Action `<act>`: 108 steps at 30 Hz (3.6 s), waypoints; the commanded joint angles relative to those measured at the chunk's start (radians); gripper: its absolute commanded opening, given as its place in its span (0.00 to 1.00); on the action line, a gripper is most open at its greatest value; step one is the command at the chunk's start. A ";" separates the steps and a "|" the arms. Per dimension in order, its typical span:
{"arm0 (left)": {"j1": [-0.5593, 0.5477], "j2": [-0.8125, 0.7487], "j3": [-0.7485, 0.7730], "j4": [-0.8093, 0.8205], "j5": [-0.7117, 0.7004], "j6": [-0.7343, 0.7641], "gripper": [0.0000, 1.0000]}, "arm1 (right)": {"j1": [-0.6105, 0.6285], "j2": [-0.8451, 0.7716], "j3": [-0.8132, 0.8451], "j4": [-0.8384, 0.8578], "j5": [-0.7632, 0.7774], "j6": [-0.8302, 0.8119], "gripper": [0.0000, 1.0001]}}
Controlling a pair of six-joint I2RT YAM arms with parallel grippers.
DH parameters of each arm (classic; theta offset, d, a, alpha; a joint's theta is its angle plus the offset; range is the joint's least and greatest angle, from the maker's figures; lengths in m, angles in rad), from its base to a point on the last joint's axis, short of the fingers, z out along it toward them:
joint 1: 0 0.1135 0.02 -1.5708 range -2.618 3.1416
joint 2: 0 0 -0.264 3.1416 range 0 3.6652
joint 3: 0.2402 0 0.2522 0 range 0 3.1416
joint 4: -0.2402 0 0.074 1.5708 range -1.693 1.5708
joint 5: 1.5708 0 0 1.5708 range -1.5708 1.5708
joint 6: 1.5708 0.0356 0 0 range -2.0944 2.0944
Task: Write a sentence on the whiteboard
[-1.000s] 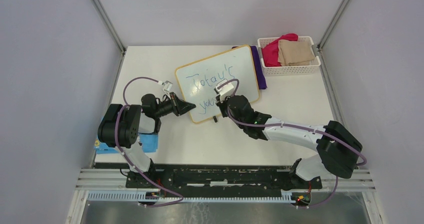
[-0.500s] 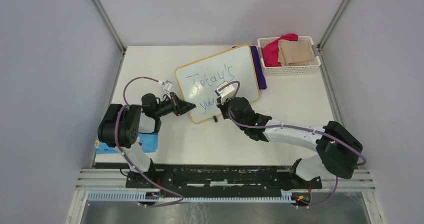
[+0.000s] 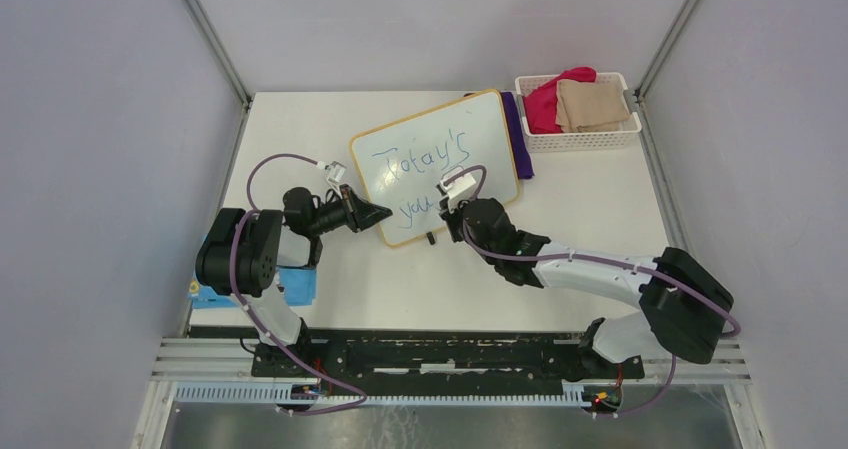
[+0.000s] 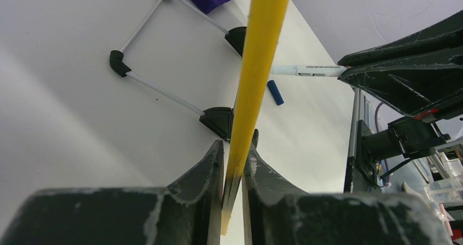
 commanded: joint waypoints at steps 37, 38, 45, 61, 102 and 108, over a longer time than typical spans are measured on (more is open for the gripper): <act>-0.004 0.004 0.009 -0.101 -0.054 0.076 0.02 | -0.043 0.005 0.023 0.024 0.025 0.016 0.00; -0.003 0.003 0.009 -0.101 -0.054 0.078 0.02 | -0.043 0.003 0.017 0.024 0.026 0.016 0.00; -0.004 0.003 0.010 -0.104 -0.054 0.077 0.02 | -0.044 -0.015 -0.032 0.030 0.028 0.026 0.00; -0.007 0.002 0.012 -0.109 -0.054 0.079 0.02 | -0.044 -0.005 0.007 0.030 0.014 0.028 0.00; -0.010 0.001 0.018 -0.130 -0.056 0.089 0.02 | -0.130 -0.214 -0.091 0.085 0.086 0.025 0.00; -0.012 -0.001 0.018 -0.134 -0.058 0.091 0.02 | -0.182 -0.229 -0.133 0.151 0.028 0.067 0.00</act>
